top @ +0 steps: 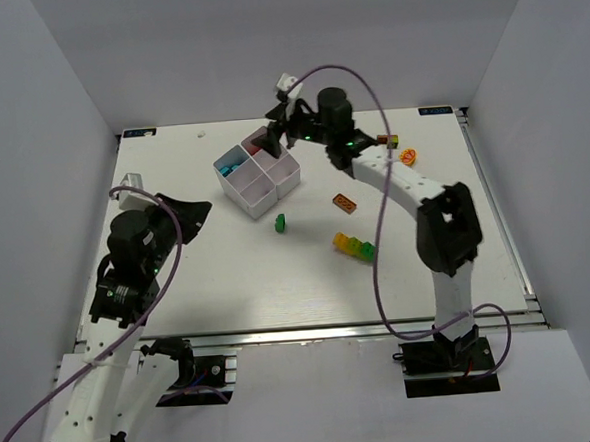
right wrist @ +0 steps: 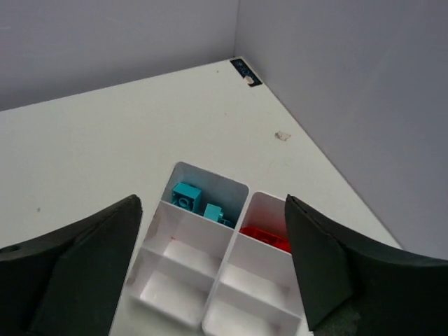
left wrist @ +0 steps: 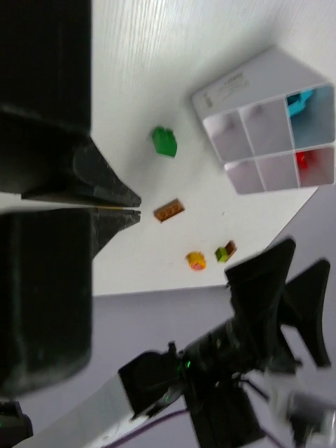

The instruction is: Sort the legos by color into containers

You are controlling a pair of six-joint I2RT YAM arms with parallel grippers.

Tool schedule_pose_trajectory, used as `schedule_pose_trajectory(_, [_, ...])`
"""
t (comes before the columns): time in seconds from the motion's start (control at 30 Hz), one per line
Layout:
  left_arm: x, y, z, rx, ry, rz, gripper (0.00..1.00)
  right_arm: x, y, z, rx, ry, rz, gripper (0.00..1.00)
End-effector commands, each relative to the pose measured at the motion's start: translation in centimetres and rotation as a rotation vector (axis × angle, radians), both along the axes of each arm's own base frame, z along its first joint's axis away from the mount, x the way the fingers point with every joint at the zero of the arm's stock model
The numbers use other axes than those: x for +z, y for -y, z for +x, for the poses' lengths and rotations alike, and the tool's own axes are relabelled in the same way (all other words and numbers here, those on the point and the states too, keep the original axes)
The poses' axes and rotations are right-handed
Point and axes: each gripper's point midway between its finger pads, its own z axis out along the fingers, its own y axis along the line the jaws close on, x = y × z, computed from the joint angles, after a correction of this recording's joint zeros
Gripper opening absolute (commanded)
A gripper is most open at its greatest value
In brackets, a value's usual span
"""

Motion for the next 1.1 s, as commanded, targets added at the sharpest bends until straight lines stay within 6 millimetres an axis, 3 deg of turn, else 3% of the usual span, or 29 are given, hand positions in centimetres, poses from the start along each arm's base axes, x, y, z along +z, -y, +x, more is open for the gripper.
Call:
schedule_pose_trajectory(0.0, [-0.1, 3.0, 0.7, -0.142, 0.020, -0.069, 0.11, 3.1, 5.8, -3.2, 0.090, 0.048, -0.068, 0.84])
schedule_pose_trajectory(0.03, [-0.8, 3.4, 0.9, -0.158, 0.008, -0.079, 0.08, 3.0, 6.8, -4.0, 0.110, 0.046, -0.082, 0.81])
schedule_pose_trajectory(0.1, [-0.6, 4.6, 1.2, -0.217, 0.024, -0.126, 0.15, 2.4, 10.1, -5.9, 0.137, 0.003, -0.118, 0.73])
schedule_pose_trajectory(0.17, [-1.2, 5.4, 1.6, -0.247, 0.026, -0.156, 0.37, 1.2, 12.2, -7.7, 0.171, -0.033, -0.167, 0.66])
schedule_pose_trajectory(0.2, [-1.4, 5.6, 1.7, -0.249, 0.014, -0.174, 0.62, 2.1, 14.1, -8.2, 0.147, -0.022, -0.175, 0.63])
schedule_pose_trajectory(0.23, [-1.8, 5.9, 1.7, -0.269, 0.003, -0.182, 0.70, 0.9, 15.2, -8.8, 0.145, -0.043, -0.201, 0.62])
schedule_pose_trajectory(0.27, [-1.9, 6.1, 1.8, -0.277, 0.015, -0.188, 0.76, -0.3, 16.4, -9.7, 0.138, -0.108, -0.228, 0.62])
schedule_pose_trajectory(0.3, [-1.8, 6.2, 1.9, -0.280, 0.021, -0.192, 0.85, 0.1, 17.9, -10.1, 0.109, -0.117, -0.236, 0.62])
schedule_pose_trajectory(0.37, [-2.3, 6.5, 2.0, -0.290, 0.014, -0.192, 0.92, -1.6, 19.6, -11.0, 0.080, -0.173, -0.279, 0.66])
schedule_pose_trajectory(0.4, [-2.6, 6.4, 2.2, -0.287, 0.007, -0.180, 0.98, -2.3, 20.6, -12.1, 0.064, -0.228, -0.306, 0.78])
schedule_pose_trajectory(0.43, [-3.4, 6.5, 2.4, -0.278, -0.019, -0.170, 0.98, -3.5, 21.4, -12.4, 0.028, -0.262, -0.340, 0.88])
schedule_pose_trajectory(0.6, [-6.5, 6.6, 2.9, -0.255, -0.113, -0.132, 0.98, -7.2, 24.5, -14.1, -0.093, -0.378, -0.430, 0.90])
schedule_pose_trajectory(0.7, [-8.0, 6.4, 2.7, -0.239, -0.134, -0.142, 0.98, -8.9, 26.1, -13.9, -0.170, -0.407, -0.447, 0.89])
schedule_pose_trajectory(0.77, [-7.9, 6.1, 2.5, -0.224, -0.113, -0.154, 0.98, -9.5, 26.7, -13.9, -0.175, -0.453, -0.431, 0.89])
schedule_pose_trajectory(0.9, [-8.1, 5.7, 1.5, -0.212, -0.085, -0.182, 0.97, -10.0, 27.3, -14.1, -0.139, -0.554, -0.407, 0.75])
schedule_pose_trajectory(1.07, [-9.8, 5.4, 0.0, -0.217, -0.122, -0.177, 0.96, -13.3, 27.2, -16.4, -0.011, -0.699, -0.458, 0.74])
